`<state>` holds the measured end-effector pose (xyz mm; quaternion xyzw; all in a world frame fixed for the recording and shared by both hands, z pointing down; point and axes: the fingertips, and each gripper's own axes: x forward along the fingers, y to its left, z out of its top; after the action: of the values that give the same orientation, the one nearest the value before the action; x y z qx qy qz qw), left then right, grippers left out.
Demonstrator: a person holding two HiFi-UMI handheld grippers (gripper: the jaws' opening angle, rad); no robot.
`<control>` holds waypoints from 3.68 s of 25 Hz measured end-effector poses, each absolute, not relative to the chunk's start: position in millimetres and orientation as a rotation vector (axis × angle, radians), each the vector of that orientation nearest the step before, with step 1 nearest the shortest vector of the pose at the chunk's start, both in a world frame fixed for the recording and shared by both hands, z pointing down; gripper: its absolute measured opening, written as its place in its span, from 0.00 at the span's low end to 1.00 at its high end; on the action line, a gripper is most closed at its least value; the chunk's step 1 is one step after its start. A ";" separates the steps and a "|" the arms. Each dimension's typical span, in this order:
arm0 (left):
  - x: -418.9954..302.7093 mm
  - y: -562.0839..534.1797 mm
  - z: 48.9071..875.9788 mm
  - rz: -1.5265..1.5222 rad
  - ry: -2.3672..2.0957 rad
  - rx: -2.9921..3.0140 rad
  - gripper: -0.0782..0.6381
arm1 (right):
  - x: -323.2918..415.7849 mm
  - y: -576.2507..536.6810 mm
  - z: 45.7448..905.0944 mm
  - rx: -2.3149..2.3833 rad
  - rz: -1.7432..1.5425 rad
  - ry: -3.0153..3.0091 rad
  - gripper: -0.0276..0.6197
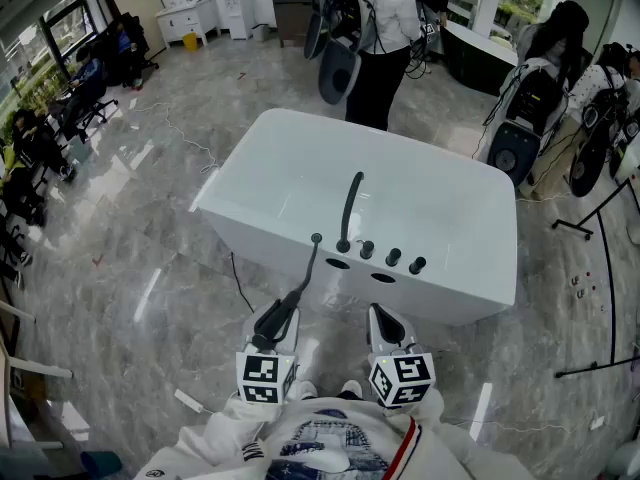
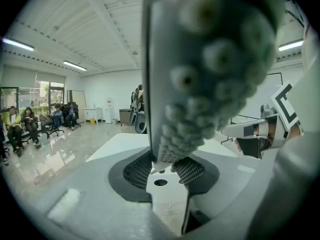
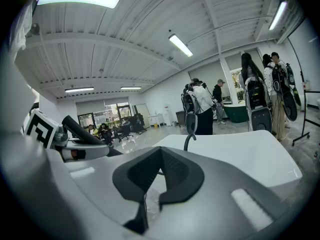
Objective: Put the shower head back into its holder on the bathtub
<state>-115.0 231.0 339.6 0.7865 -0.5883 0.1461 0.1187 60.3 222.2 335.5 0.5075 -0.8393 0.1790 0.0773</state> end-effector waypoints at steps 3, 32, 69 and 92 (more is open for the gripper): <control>-115.0 233.4 342.6 0.430 -1.726 2.290 0.30 | 61.8 226.0 340.3 1.509 0.541 -2.516 0.05; -76.9 232.8 341.7 0.435 -1.875 2.162 0.30 | 128.4 215.7 354.9 1.436 0.632 -2.563 0.05; -129.2 66.7 288.6 0.356 -1.769 2.450 0.30 | 53.9 76.4 345.4 1.604 0.606 -2.456 0.05; -170.4 16.0 322.5 0.350 -1.542 2.532 0.30 | 3.6 34.7 348.5 1.759 0.562 -2.322 0.05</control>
<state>-170.4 16.0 322.5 0.8457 -0.5148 0.1167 0.0782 3.6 34.7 348.5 0.5907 -0.7796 0.1888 0.0875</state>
